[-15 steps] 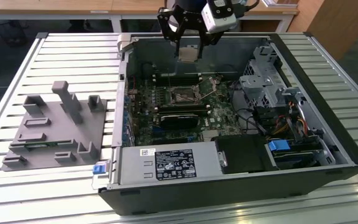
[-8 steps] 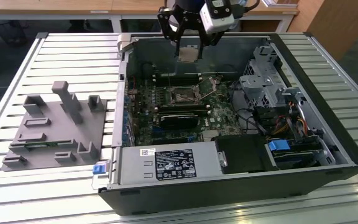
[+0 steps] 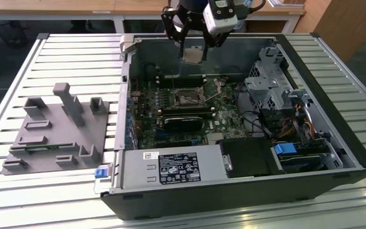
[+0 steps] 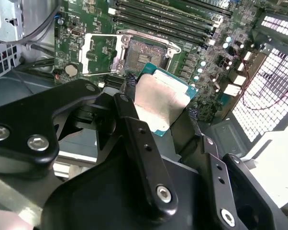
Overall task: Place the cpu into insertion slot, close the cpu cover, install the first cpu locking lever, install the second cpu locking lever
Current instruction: 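Place the cpu into insertion slot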
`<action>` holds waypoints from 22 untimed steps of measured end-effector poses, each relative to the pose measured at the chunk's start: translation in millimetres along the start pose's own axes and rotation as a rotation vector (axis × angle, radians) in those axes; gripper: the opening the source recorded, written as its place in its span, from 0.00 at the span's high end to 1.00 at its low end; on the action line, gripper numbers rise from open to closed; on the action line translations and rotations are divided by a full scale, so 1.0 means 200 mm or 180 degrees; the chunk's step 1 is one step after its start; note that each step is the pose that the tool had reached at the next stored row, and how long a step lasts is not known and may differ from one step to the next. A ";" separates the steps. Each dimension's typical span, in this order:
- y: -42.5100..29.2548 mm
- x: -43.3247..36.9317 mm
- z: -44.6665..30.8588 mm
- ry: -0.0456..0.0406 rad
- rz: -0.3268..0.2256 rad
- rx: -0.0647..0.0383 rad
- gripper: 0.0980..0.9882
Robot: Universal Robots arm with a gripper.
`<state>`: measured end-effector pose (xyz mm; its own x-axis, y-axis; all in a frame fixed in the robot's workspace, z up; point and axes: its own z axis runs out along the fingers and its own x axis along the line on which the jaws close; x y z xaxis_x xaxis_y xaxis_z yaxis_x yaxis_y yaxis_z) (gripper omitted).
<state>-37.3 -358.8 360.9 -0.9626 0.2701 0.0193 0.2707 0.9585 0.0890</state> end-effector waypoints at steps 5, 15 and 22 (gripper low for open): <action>0.000 0.000 0.001 -0.0010 0.0110 -0.0003 0.50; 0.001 0.000 0.002 -0.0029 0.0326 -0.0007 0.50; 0.002 0.001 0.003 -0.0043 0.0484 -0.0010 0.50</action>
<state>-37.3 -358.2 360.4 -0.9103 0.4134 0.0193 0.4134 0.9062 0.0891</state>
